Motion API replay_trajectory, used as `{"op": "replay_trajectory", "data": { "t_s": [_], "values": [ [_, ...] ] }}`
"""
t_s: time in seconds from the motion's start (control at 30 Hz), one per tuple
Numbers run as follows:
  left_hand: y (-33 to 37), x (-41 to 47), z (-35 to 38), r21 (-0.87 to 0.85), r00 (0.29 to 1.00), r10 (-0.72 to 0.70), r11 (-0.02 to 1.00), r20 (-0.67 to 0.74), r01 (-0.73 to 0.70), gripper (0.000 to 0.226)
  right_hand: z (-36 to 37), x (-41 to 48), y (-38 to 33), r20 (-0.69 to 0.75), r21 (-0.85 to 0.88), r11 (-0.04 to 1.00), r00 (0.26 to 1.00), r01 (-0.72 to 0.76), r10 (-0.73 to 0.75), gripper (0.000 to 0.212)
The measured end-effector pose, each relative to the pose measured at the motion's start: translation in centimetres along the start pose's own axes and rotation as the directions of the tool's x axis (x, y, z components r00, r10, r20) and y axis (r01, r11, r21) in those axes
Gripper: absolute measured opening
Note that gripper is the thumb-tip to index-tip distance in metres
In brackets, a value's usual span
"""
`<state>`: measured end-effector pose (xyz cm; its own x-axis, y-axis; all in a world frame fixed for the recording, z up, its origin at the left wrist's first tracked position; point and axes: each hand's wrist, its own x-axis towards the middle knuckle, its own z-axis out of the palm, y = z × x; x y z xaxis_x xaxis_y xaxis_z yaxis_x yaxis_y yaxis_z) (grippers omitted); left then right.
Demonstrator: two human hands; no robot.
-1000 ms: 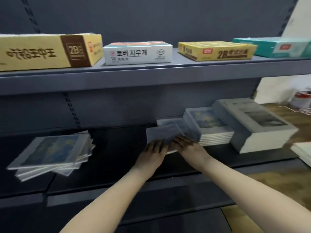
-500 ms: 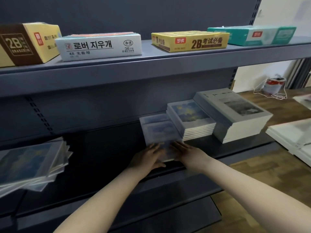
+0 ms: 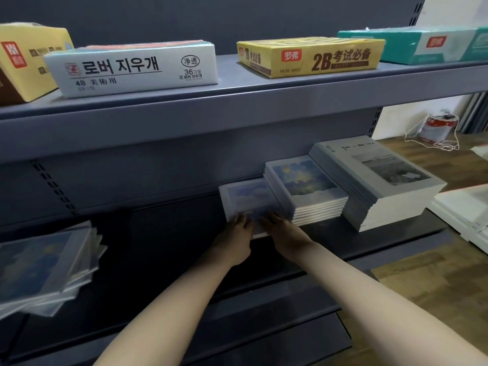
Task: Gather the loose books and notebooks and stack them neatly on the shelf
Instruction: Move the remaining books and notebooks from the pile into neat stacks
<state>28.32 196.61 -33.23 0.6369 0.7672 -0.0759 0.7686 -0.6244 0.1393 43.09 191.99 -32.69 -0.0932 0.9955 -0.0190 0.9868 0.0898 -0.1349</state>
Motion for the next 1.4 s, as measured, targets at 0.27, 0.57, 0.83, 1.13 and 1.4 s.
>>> {"op": "replay_trajectory", "data": {
  "t_s": [0.27,0.57,0.83,1.13,1.4],
  "values": [
    [-0.5,0.9,0.4,-0.021,0.999,-0.004,1.0,-0.045,0.003,0.069,0.3,1.2,0.6,-0.008,0.05,0.999,1.0,-0.003,0.003,0.06],
    [-0.2,0.9,0.7,-0.012,0.995,-0.019,1.0,-0.101,0.018,0.067,-0.3,1.5,0.3,0.019,0.111,0.993,0.999,-0.036,0.034,0.06],
    [-1.6,-1.8,-0.5,-0.001,0.995,-0.032,0.999,-0.098,0.032,0.048,-0.5,0.5,-3.5,0.013,0.034,0.999,0.999,0.043,-0.043,0.065],
    [-10.2,-11.9,-2.8,0.145,0.934,-0.321,0.928,-0.158,0.344,0.054,-0.2,3.1,-12.2,0.02,-0.077,0.957,0.96,0.28,-0.279,0.056],
    [-17.5,-22.7,-3.9,0.093,0.767,-0.623,0.764,-0.153,0.639,0.059,0.3,4.7,-24.1,0.062,-0.057,0.849,0.851,0.525,-0.521,0.059]
  ]
}}
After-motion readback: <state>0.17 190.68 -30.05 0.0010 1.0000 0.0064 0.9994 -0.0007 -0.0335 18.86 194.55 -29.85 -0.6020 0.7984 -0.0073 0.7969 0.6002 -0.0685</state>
